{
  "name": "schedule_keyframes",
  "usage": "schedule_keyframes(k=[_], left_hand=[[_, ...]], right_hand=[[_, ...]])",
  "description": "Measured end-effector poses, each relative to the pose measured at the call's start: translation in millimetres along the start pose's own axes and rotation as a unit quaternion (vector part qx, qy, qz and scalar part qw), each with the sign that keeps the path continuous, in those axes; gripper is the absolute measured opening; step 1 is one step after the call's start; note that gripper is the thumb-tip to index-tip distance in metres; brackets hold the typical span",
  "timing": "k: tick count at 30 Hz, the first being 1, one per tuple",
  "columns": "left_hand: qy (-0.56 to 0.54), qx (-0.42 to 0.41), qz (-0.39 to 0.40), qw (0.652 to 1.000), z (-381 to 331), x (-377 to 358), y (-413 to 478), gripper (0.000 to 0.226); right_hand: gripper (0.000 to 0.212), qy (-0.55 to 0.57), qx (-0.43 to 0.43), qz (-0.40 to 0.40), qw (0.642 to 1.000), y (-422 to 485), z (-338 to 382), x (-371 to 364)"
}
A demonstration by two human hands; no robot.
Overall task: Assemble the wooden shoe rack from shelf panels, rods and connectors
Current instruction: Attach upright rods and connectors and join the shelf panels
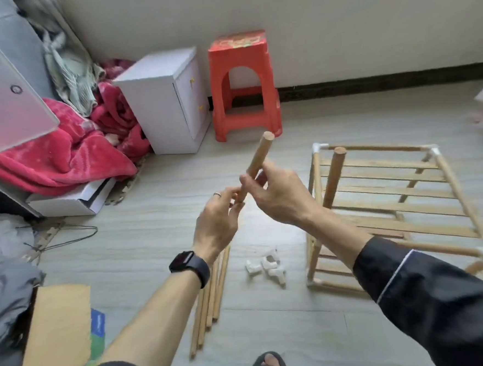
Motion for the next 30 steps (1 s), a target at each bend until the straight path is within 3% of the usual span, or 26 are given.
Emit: schedule_keyframes(k=[6,11,15,18,24,27,30], left_hand=[[-0.057,-0.105,-0.082,0.989,-127,48,35,0.024],[-0.104,-0.174,-0.076,0.976,-215,46,39,0.022],[-0.103,-0.255,-0.052,0.960,-275,9,20,0.015],[-0.082,-0.279,0.021,0.956,-304,-43,-7,0.019],[0.055,-0.213,0.268,0.938,-282,-177,-88,0.048],[0.118,-0.195,0.313,0.922,-261,-221,-115,0.066],[0.165,-0.165,0.343,0.910,-237,-249,-126,0.080]], right_hand=[[0.024,0.008,0.095,-0.132,0.987,-6,70,134],[0.029,0.012,0.067,-0.257,0.964,-16,50,257],[0.037,-0.051,0.006,-0.309,0.950,-25,-9,332],[0.037,-0.137,-0.052,-0.325,0.934,-40,-70,366],[0.034,-0.305,-0.131,-0.243,0.911,-93,-187,379],[0.033,-0.340,-0.135,-0.211,0.907,-111,-219,375],[0.031,-0.321,-0.129,-0.228,0.910,-120,-232,379]])
Point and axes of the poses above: each hand's wrist, its own y-axis towards the middle knuckle, its own x-axis out of the back of the hand, z = x × y, the point moved 8 cm from there along y, towards the middle knuckle, and after that the axes turned 14 degrees about -z, right-handed, at the moved point
